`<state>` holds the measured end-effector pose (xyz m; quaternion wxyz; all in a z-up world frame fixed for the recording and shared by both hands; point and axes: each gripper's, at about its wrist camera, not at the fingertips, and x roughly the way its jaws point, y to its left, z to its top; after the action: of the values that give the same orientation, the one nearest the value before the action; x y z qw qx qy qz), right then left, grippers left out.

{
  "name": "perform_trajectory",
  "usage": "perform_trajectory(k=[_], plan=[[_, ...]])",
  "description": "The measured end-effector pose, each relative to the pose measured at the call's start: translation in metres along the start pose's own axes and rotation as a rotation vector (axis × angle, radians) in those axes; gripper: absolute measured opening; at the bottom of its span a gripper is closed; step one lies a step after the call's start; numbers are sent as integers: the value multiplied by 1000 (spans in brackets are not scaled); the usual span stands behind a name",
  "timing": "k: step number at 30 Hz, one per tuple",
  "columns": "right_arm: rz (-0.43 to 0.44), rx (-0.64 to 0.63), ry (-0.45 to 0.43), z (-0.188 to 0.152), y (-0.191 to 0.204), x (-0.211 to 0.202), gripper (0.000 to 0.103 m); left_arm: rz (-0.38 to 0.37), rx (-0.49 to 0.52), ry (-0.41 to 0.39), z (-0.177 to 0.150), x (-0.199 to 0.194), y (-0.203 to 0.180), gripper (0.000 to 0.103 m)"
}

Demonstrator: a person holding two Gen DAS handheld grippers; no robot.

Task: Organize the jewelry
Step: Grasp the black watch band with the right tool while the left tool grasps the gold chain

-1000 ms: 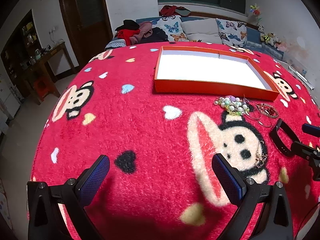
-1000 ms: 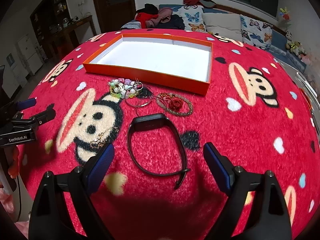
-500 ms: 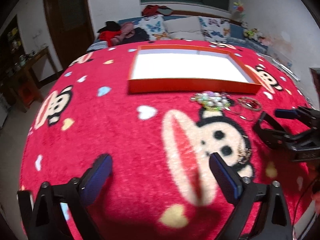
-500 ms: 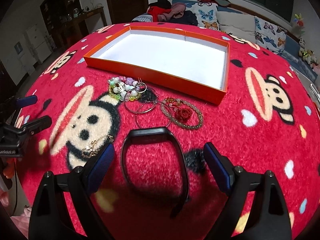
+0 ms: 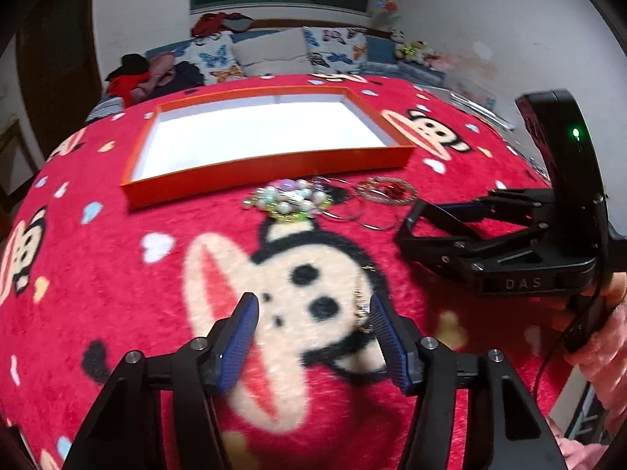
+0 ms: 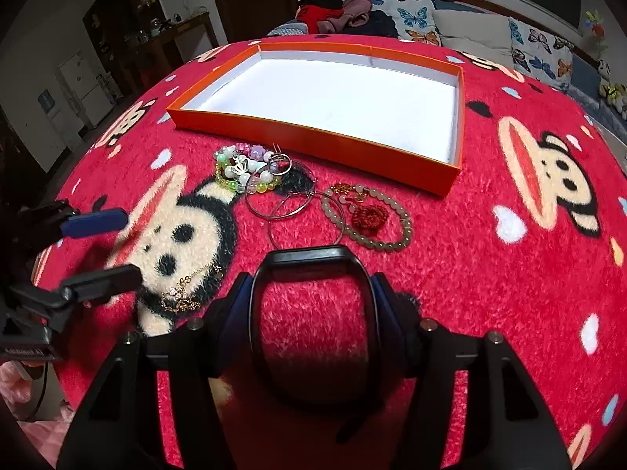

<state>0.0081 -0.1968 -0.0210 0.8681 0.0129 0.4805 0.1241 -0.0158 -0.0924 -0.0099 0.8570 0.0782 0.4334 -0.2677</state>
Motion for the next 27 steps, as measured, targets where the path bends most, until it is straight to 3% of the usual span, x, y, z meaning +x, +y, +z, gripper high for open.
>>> perform_trajectory(k=[4,9,16,27], plan=[[4,9,-4,-4,-5,-4,59,-26,23,31,-3,8,-9,47],[16,32,-7,-8,-13,-4,60,-39,37,50,-3,16,-16,44],[21,31,-12,-8,-16,-5,60,-33,56,60,3,29,-21,27],[37,35,-21,-8,-18,-3,61,-21,122,44,0,29,-31,20]])
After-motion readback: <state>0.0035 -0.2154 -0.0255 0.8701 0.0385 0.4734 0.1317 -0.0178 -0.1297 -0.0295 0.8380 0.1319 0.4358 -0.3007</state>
